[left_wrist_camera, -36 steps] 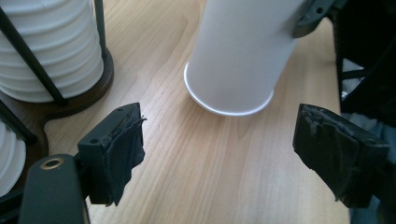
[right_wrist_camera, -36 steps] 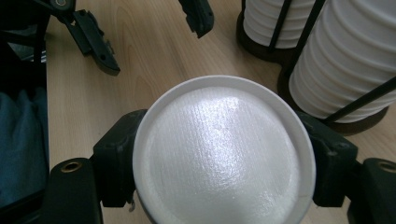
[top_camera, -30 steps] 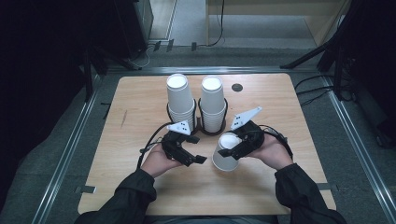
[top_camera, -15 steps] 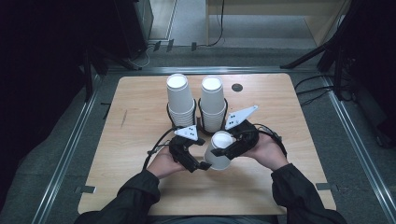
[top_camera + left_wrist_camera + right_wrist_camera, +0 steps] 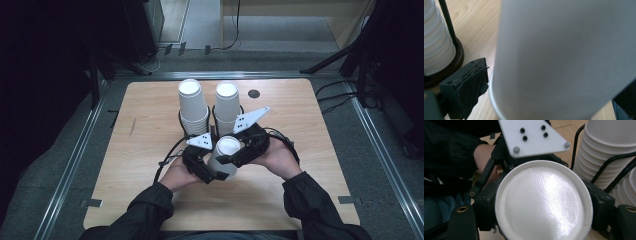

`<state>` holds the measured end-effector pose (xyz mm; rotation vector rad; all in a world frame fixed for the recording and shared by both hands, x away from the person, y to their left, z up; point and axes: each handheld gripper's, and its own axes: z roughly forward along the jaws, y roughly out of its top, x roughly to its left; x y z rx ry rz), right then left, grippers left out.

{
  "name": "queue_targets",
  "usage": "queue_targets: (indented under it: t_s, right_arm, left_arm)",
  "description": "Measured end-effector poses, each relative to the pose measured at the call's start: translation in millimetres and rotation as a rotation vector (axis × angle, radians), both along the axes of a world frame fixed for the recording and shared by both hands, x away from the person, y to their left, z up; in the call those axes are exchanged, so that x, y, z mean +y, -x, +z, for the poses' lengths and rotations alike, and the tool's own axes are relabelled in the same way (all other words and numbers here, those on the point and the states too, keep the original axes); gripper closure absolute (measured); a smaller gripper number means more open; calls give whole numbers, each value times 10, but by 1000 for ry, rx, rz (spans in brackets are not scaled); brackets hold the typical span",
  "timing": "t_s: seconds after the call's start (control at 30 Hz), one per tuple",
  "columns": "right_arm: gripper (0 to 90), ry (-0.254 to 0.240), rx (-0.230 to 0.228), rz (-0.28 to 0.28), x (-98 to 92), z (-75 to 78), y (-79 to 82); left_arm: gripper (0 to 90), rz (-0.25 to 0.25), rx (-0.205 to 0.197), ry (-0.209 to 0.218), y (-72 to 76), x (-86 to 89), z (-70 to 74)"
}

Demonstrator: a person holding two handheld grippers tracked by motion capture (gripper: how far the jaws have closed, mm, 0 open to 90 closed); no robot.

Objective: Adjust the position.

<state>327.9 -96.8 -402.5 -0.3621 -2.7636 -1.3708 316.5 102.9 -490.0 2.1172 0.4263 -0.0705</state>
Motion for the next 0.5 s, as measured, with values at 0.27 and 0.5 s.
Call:
queue_targets:
  t_s: [0.27, 0.5]
  right_arm:
    - [264, -41, 41, -10, -37, 43, -30]
    - [192, -62, 64, -13, -100, 8, -68]
  left_arm:
    - [129, -41, -14, 41, 6, 46, 69]
    - [171, -52, -25, -18, -24, 97, 134]
